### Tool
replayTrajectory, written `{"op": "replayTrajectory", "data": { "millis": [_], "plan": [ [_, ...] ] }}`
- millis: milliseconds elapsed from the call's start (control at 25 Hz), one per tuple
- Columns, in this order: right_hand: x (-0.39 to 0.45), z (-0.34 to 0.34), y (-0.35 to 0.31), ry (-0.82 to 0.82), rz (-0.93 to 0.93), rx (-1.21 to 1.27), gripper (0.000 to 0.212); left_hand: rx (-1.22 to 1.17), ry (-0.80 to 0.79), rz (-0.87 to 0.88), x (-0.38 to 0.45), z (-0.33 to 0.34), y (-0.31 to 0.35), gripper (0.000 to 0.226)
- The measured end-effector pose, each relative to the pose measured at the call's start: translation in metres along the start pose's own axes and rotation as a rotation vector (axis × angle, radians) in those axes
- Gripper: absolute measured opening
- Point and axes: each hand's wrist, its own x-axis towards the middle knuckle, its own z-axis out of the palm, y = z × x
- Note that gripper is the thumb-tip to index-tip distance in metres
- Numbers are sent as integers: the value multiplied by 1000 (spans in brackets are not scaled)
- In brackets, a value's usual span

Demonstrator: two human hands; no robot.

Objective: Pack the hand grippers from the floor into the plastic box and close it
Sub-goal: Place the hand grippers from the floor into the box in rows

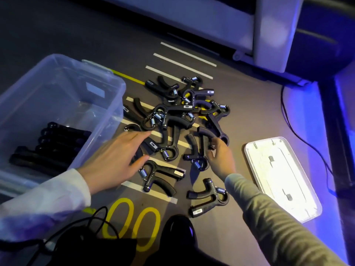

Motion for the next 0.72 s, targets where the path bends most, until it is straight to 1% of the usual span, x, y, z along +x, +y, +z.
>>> {"op": "replayTrajectory", "data": {
  "millis": [80, 200, 280, 320, 400, 480, 560, 640, 720],
  "plan": [
    [8, 5, 11, 13, 72, -60, 37, 16, 2, 16, -2, 4, -2, 56],
    [24, 10, 18, -120, 95, -155, 38, -23, 5, 7, -1, 9, -5, 54],
    [32, 17, 14, -192, 141, -177, 37, -40, 6, 4, -2, 11, -5, 58],
    [36, 21, 11, -187, 163, -181, 36, -40, 1, 1, -3, 12, -6, 61],
    [43, 27, 5, -98, 211, -209, 36, -40, -21, -16, -4, 12, -8, 66],
    [48, 24, 6, 5, 228, -359, 37, -48, -29, -25, -7, 12, -11, 68],
    [54, 18, 16, -8, 213, -452, 36, -74, -31, -40, -11, 12, -13, 65],
    [64, 13, 23, -67, 184, -439, 36, -98, -36, -63, -14, 11, -15, 59],
    [73, 12, 25, -78, 137, -493, 36, -75, -25, -51, -16, 10, -17, 56]
  ]
}}
